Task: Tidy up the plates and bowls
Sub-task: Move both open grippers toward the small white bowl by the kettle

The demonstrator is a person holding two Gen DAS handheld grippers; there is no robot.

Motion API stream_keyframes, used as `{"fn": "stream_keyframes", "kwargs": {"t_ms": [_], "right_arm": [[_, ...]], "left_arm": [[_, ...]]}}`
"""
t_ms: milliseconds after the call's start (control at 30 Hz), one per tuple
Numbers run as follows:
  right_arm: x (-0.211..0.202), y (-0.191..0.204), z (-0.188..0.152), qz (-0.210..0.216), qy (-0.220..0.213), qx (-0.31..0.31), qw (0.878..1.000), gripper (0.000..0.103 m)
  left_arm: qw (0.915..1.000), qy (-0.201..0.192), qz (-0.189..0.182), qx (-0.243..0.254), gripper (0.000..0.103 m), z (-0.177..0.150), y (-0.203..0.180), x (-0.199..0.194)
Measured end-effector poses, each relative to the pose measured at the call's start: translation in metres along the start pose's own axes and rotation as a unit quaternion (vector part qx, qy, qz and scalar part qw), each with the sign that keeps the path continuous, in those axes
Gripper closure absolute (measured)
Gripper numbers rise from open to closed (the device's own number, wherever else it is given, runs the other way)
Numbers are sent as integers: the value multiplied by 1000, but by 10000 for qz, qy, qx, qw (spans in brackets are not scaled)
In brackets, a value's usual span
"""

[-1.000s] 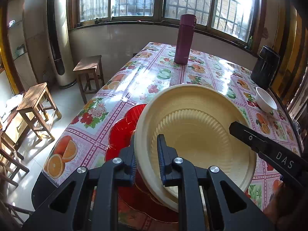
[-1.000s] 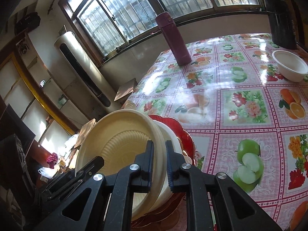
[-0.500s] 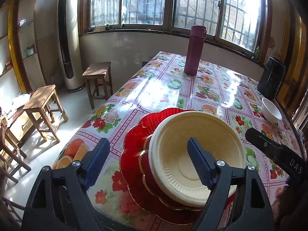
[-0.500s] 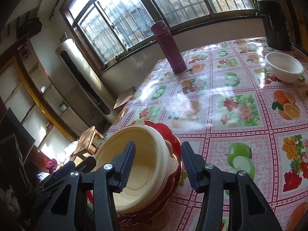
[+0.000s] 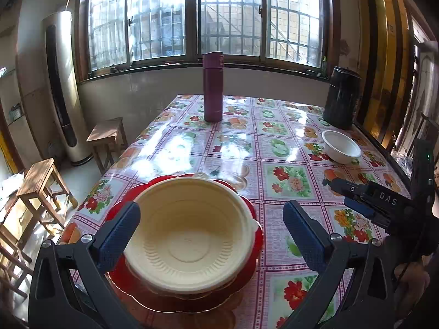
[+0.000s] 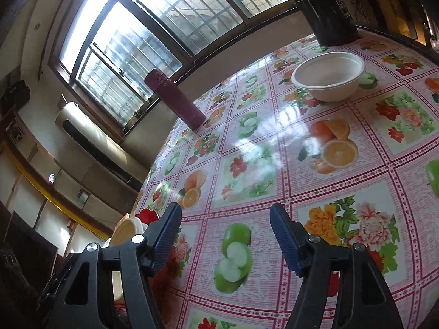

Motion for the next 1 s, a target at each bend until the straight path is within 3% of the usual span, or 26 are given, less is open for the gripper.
{"fn": "stream_keyframes", "kwargs": {"t_ms": [167,300,467,667,1000], "right_arm": [[-22,-37,12,-150,-81,194,9997,33],[-44,-63,24,-370,-198,213,9989,33],[-69,-96,39,-573,-285,356,9973,32],[-82,-115,52,-678,-412,442,9959,28],[-69,-123,67,-723,-324,484,9957,28]], "left_arm": [[9968,173,-323,710,0,-1,-58,5],[9921,428,-673,967,0,6,-83,15],[9920,545,-833,778,0,34,-79,18],[9957,298,-729,478,0,63,-67,13],[9897,541,-1139,683,0,60,-131,42]]}}
Point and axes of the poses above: each gripper's, at about its wrist camera, not at the fingertips, and x roughly the way its jaws point, y to its left, z to its top, the point moved 1 cm from there along x, roughly the way its jaws point, and after that the axes turned 5 degrees about z, right-handed, at the moved point
